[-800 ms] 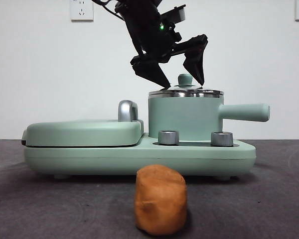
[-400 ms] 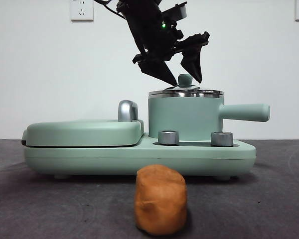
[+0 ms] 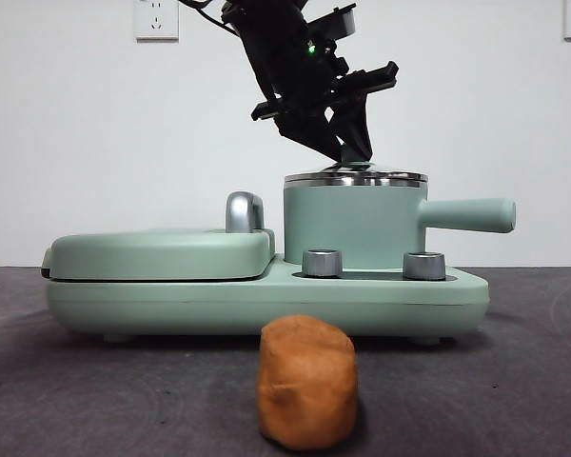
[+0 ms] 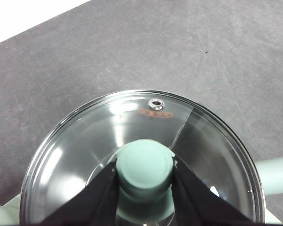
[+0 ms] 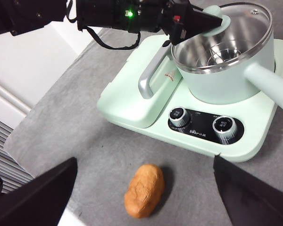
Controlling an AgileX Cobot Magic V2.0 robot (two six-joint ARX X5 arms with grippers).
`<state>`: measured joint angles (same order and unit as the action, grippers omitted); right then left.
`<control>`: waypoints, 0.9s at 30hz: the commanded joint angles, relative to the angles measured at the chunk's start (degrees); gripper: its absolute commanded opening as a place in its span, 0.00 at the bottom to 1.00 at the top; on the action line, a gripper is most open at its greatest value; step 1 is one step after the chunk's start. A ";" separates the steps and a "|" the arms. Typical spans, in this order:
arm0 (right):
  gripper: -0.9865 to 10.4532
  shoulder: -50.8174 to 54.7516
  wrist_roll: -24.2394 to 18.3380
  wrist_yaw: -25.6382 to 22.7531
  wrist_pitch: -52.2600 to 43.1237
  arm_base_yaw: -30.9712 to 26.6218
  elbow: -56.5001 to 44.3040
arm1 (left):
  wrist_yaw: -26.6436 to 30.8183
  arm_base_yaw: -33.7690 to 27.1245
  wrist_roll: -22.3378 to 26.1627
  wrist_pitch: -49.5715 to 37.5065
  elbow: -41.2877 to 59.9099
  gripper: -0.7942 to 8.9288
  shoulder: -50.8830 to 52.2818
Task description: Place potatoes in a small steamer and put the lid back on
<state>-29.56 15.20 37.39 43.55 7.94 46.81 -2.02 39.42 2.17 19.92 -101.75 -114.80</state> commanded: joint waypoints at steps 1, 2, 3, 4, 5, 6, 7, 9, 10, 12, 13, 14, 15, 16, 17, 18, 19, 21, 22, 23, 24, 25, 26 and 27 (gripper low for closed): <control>0.49 -0.31 -0.63 0.07 0.17 0.24 0.98 | -0.48 0.61 0.22 -0.31 -1.70 0.10 -1.38; 0.49 -0.31 -0.63 0.07 0.26 0.24 0.98 | -0.48 0.63 0.22 -0.63 -1.70 0.10 -1.38; 0.49 -0.31 -0.63 0.07 0.28 0.24 0.98 | -0.48 0.61 0.22 -0.79 -1.70 0.10 -1.36; 0.49 -0.31 -0.63 0.07 0.28 0.24 0.98 | -0.48 0.61 0.17 -0.96 -1.81 0.10 -1.33; 0.49 -0.31 -0.63 0.07 0.26 0.24 0.98 | -0.48 0.61 0.15 -0.98 -2.01 0.10 -1.18; 0.49 -0.31 -0.63 0.07 0.26 0.24 0.98 | -0.48 0.61 0.15 -0.87 -2.27 0.10 -1.07; 0.49 -0.31 -0.61 0.00 0.26 0.24 0.98 | -0.48 0.61 0.17 -0.31 -2.91 0.10 -1.03; 0.49 -0.31 -0.61 -0.37 0.26 0.24 0.98 | -0.48 0.61 0.11 0.63 -4.42 0.10 -0.90; 0.49 -0.31 -0.55 -0.74 0.24 0.24 0.98 | -0.48 0.61 -0.07 1.51 -5.38 0.10 -0.74; 0.49 -0.31 -0.09 -1.70 0.26 0.24 0.98 | -0.48 0.61 -0.07 3.58 -7.58 0.10 -0.72; 0.49 -0.33 0.22 -1.81 0.26 0.24 0.98 | -0.48 0.61 -0.07 4.96 -8.94 0.10 -0.70; 0.49 -0.39 0.61 -1.84 0.22 0.24 0.98 | -0.48 0.61 -0.07 6.34 -10.32 0.10 -0.70; 0.49 -0.59 1.01 -1.86 0.22 0.24 0.98 | -0.48 0.61 -0.07 7.39 -11.43 0.10 -0.70; 0.49 -0.87 1.38 -1.84 0.31 0.24 0.98 | -0.48 0.61 -0.07 8.35 -12.68 0.10 -0.70; 0.49 -1.27 1.68 -1.84 0.39 0.31 0.98 | -0.48 0.61 -0.11 9.29 -13.88 0.10 -0.68; 0.49 -1.73 2.12 -1.88 0.42 0.50 0.98 | -0.48 0.57 -0.13 10.08 -14.84 0.10 -0.61; 0.49 -2.23 2.49 -1.88 0.42 0.72 0.98 | -0.48 0.50 -0.15 10.82 -15.85 0.10 -0.59; 0.49 -3.58 3.63 -1.92 0.39 1.68 0.98 | -0.48 0.33 -0.24 12.52 -17.75 0.10 -0.26; 0.49 -4.35 4.37 -1.99 0.39 2.34 0.98 | -0.48 0.28 -0.24 12.94 -18.14 0.10 0.09; 0.49 -5.09 5.05 -2.16 0.37 3.06 0.98 | -0.48 0.20 -0.22 13.22 -18.36 0.10 0.52; 0.49 -5.97 5.70 -2.86 0.39 4.02 1.01 | -0.48 0.00 -0.22 13.55 -18.47 0.10 1.14; 0.49 -6.75 6.16 -3.41 0.42 4.98 1.01 | -0.48 -0.20 -0.22 13.73 -18.47 0.10 1.57; 0.49 -8.04 6.93 -4.28 0.35 6.40 1.01 | -0.48 -0.55 -0.20 14.23 -18.47 0.10 2.34; 0.49 -9.09 7.37 -5.05 0.26 7.74 1.01 | -0.48 -0.85 -0.20 14.73 -18.47 0.10 2.95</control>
<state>-37.56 20.60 32.91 44.25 14.41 46.83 -2.46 38.79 2.13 36.05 -118.02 -113.86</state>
